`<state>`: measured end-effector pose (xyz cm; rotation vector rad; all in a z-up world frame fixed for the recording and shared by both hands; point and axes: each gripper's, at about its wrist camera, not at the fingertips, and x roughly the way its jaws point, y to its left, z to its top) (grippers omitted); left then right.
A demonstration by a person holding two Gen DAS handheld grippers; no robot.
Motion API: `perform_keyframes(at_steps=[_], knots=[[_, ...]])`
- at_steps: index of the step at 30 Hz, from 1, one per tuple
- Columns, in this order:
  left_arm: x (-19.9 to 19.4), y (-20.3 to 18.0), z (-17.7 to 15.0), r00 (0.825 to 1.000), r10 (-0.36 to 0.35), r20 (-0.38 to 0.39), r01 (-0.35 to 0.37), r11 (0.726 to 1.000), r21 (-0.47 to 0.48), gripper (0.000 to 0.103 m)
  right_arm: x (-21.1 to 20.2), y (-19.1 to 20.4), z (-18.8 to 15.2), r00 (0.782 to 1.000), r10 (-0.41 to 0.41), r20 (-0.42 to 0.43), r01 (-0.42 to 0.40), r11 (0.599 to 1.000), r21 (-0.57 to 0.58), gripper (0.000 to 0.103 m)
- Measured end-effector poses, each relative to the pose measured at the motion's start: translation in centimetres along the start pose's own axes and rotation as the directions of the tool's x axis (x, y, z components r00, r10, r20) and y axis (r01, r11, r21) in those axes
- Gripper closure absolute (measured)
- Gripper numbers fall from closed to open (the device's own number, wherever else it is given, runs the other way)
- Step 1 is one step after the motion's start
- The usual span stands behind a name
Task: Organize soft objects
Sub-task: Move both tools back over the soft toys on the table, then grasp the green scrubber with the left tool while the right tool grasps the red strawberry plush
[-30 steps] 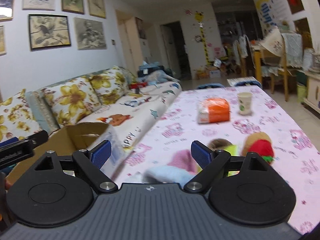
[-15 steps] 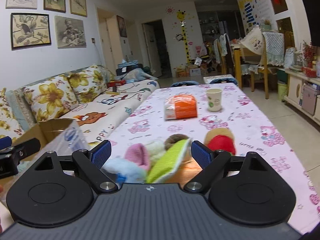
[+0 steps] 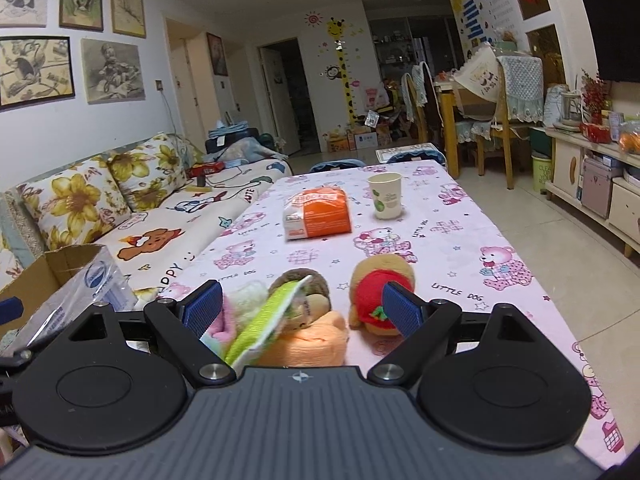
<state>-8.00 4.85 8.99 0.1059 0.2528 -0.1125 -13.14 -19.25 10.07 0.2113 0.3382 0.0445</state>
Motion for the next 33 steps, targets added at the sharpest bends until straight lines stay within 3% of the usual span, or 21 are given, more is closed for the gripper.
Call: perform_keyframes(at_steps=[13, 22, 33], knots=[[1.3, -5.5, -0.8, 0.997, -0.072, -0.029, 0.074, 0.993, 0.091, 0.001, 0.4, -1.5, -0.3, 0.998, -0.057, -0.019, 0.058, 0.997, 0.049, 0.000], [5.2, -9.1, -1.3, 0.996, -0.066, -0.060, 0.074, 0.986, 0.150, 0.003, 4.2, -4.1, -1.0, 0.989, -0.092, -0.118, 0.108, 0.985, 0.134, 0.000], [9.6, -10.9, -1.0, 0.991, -0.071, -0.116, 0.093, 0.976, 0.199, 0.028, 9.3, -4.3, -1.5, 0.987, -0.036, -0.158, 0.070, 0.973, 0.220, 0.000]])
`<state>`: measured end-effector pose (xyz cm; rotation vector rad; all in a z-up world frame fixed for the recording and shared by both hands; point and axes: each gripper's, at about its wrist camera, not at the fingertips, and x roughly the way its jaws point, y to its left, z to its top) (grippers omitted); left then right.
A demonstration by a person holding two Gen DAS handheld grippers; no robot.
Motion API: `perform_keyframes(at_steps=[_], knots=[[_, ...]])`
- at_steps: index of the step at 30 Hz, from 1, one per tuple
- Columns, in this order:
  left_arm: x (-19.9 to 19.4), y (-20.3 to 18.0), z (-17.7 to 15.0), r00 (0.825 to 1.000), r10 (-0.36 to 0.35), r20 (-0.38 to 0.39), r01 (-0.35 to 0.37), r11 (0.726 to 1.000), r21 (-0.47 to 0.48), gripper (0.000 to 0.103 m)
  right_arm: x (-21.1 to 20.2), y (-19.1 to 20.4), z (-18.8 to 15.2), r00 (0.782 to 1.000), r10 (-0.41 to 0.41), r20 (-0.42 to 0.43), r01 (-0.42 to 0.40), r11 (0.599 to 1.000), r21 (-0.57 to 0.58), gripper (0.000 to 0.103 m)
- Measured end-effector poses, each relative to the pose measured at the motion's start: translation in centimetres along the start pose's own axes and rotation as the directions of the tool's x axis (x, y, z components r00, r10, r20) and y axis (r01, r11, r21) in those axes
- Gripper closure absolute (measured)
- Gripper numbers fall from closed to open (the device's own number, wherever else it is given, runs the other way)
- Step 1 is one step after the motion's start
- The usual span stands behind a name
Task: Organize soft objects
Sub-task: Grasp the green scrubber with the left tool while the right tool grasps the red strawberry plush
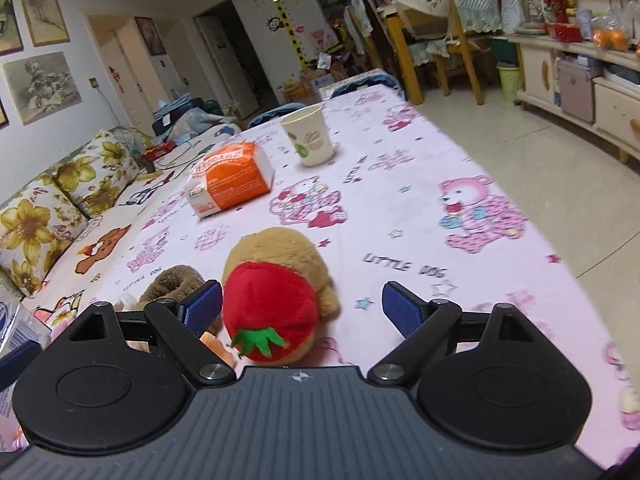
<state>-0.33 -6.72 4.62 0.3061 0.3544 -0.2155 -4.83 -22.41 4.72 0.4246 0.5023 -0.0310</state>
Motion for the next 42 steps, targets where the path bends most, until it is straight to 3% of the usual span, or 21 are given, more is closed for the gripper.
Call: perform_keyframes(at_steps=[4, 9, 15, 18, 23, 31, 42], knots=[[0.6, 0.5, 0.0, 0.999, -0.032, -0.011, 0.031, 0.999, -0.029, 0.037, 1.3, 1.4, 0.1, 1.000, 0.000, -0.024, -0.001, 1.000, -0.022, 0.000], [1.0, 0.8, 0.3, 0.997, -0.077, -0.015, 0.076, 0.995, -0.071, 0.060, 2.8, 2.0, 0.5, 0.999, -0.006, -0.042, 0.003, 0.999, -0.049, 0.000], [1.1, 1.1, 0.5, 0.995, -0.097, -0.022, 0.093, 0.987, -0.131, 0.071, 4.4, 2.3, 0.3, 0.998, -0.024, -0.058, 0.019, 0.996, -0.084, 0.000], [0.8, 1.3, 0.6, 0.996, -0.090, -0.019, 0.086, 0.985, -0.149, 0.075, 4.6, 2.3, 0.2, 0.998, -0.024, -0.064, 0.018, 0.995, -0.102, 0.013], [0.2, 2.2, 1.3, 0.997, -0.075, -0.017, 0.070, 0.977, -0.200, 0.081, 4.1, 2.6, 0.3, 0.999, -0.024, -0.047, 0.018, 0.992, -0.123, 0.026], [-3.0, 3.1, 2.8, 0.998, -0.066, 0.011, 0.067, 0.967, -0.244, 0.083, 1.0, 2.5, 1.2, 1.000, -0.005, 0.026, 0.008, 0.994, -0.111, 0.028], [-8.6, 4.0, 2.7, 0.997, -0.071, 0.002, 0.068, 0.949, -0.309, 0.083, -5.6, 3.4, -1.6, 0.999, 0.013, 0.047, -0.007, 0.989, -0.146, 0.028]])
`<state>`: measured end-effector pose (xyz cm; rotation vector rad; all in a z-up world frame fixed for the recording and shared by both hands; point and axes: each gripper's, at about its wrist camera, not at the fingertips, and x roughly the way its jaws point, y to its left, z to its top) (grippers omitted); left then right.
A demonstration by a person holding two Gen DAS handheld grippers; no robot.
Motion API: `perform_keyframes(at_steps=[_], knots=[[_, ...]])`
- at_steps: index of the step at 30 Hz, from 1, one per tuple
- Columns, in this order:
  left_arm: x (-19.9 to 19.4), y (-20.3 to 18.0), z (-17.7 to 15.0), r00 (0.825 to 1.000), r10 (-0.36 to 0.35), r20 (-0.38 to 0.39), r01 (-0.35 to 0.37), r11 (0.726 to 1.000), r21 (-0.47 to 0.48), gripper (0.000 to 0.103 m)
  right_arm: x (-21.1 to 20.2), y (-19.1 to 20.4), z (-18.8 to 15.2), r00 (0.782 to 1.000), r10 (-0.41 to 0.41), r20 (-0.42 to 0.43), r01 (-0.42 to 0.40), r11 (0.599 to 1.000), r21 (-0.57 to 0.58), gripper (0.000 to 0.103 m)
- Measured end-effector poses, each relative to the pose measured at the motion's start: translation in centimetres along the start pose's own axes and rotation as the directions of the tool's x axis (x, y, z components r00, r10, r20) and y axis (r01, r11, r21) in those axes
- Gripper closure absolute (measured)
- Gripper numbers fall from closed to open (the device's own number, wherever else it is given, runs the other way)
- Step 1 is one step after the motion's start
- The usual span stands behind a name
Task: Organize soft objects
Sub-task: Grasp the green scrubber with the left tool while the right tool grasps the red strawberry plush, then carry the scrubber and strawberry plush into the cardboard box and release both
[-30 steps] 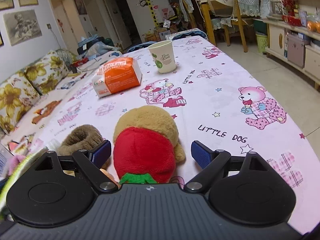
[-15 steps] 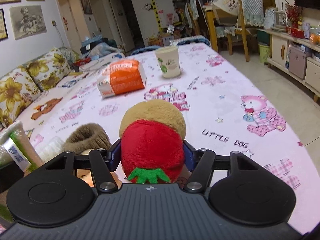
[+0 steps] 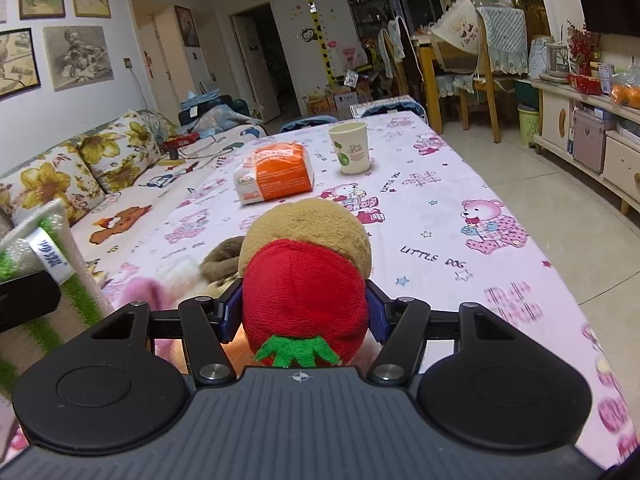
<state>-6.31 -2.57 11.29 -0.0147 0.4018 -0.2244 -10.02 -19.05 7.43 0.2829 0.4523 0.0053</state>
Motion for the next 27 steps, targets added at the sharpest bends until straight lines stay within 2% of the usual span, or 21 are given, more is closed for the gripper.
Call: perform_keyframes(at_steps=[3, 8, 15, 19, 27], knots=[[-1.3, 0.5, -0.3, 1.000, 0.007, -0.013, -0.007, 1.000, -0.016, 0.083, -1.8, 0.4, -0.7, 1.000, 0.019, 0.001, -0.019, 1.000, -0.014, 0.028], [-2.4, 1.6, -0.9, 1.000, 0.009, -0.029, -0.010, 1.000, -0.029, 0.083, -3.3, 1.1, -1.9, 0.998, 0.037, -0.046, -0.039, 0.999, -0.026, 0.028], [-3.4, 3.6, -0.7, 1.000, -0.026, -0.003, 0.026, 0.999, -0.042, 0.083, -4.0, 2.8, -1.6, 0.997, 0.057, -0.045, -0.061, 0.994, -0.094, 0.028], [-3.4, 4.2, 0.2, 0.999, -0.042, 0.034, 0.044, 0.999, -0.032, 0.083, -4.7, 3.6, -1.7, 0.994, 0.099, -0.050, -0.104, 0.989, -0.106, 0.028], [-2.9, 7.8, 1.4, 0.996, 0.012, 0.083, -0.007, 0.998, -0.063, 0.083, -4.3, 6.7, -1.4, 0.984, 0.167, -0.061, -0.176, 0.965, -0.194, 0.028]])
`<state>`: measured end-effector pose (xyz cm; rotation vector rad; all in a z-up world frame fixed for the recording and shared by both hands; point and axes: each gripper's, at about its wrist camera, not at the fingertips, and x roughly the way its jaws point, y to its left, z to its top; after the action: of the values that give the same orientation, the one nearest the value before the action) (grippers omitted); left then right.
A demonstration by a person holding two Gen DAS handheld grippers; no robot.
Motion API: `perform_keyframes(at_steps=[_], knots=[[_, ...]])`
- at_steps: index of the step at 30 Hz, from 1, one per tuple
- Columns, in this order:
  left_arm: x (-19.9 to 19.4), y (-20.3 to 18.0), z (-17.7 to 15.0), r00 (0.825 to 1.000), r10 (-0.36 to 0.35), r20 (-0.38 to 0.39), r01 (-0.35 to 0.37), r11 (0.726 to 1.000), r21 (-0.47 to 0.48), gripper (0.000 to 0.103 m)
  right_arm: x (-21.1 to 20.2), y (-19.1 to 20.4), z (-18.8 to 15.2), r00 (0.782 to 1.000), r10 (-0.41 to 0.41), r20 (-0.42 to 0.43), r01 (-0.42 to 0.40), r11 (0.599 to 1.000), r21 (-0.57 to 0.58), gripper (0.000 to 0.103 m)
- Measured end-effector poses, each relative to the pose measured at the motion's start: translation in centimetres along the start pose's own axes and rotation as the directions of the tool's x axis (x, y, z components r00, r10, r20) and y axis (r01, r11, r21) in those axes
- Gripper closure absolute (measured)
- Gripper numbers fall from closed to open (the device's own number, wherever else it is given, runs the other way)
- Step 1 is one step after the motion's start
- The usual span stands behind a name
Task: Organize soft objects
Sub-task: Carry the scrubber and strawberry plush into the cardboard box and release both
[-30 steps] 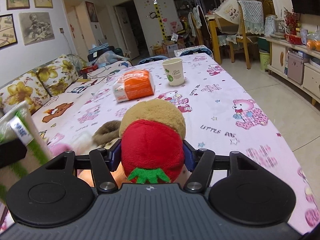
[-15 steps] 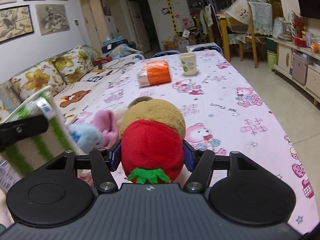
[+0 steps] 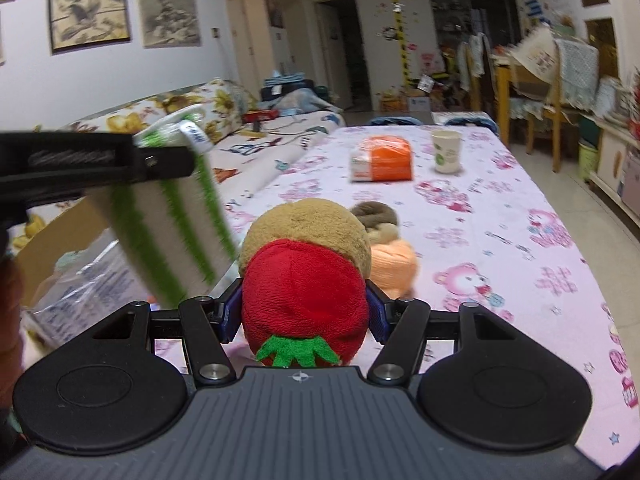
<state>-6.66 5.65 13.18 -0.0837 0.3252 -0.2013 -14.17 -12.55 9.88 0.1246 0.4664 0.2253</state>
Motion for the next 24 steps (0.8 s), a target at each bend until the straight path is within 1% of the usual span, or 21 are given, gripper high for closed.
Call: perform_keyframes(at_steps=[6, 10, 12, 16, 19, 24], knots=[[0.8, 3.6, 1.4, 0.998, 0.062, 0.010, -0.061, 0.998, -0.034, 0.083, 1.8, 2.1, 1.5, 0.998, 0.064, -0.002, -0.064, 0.998, -0.027, 0.028], [0.8, 6.0, 2.4, 0.993, 0.117, 0.018, -0.116, 0.992, -0.057, 0.083, 3.2, 4.2, 2.4, 0.993, 0.115, -0.001, -0.115, 0.992, -0.058, 0.028], [0.7, 7.1, 2.6, 0.989, 0.149, 0.020, -0.148, 0.987, -0.067, 0.083, 3.6, 5.2, 2.8, 0.990, 0.144, 0.000, -0.143, 0.987, -0.071, 0.028], [0.9, 9.2, 2.4, 0.974, 0.227, 0.015, -0.226, 0.972, -0.069, 0.083, 4.5, 6.9, 3.6, 0.980, 0.197, 0.001, -0.196, 0.976, -0.096, 0.028], [1.0, 10.7, 2.4, 0.968, 0.252, 0.010, -0.250, 0.965, -0.078, 0.083, 5.5, 8.2, 4.3, 0.971, 0.237, -0.009, -0.236, 0.965, -0.115, 0.028], [1.0, 12.5, 2.2, 0.965, 0.262, -0.007, -0.261, 0.958, -0.116, 0.082, 6.6, 9.7, 4.7, 0.961, 0.275, -0.014, -0.274, 0.950, -0.148, 0.028]])
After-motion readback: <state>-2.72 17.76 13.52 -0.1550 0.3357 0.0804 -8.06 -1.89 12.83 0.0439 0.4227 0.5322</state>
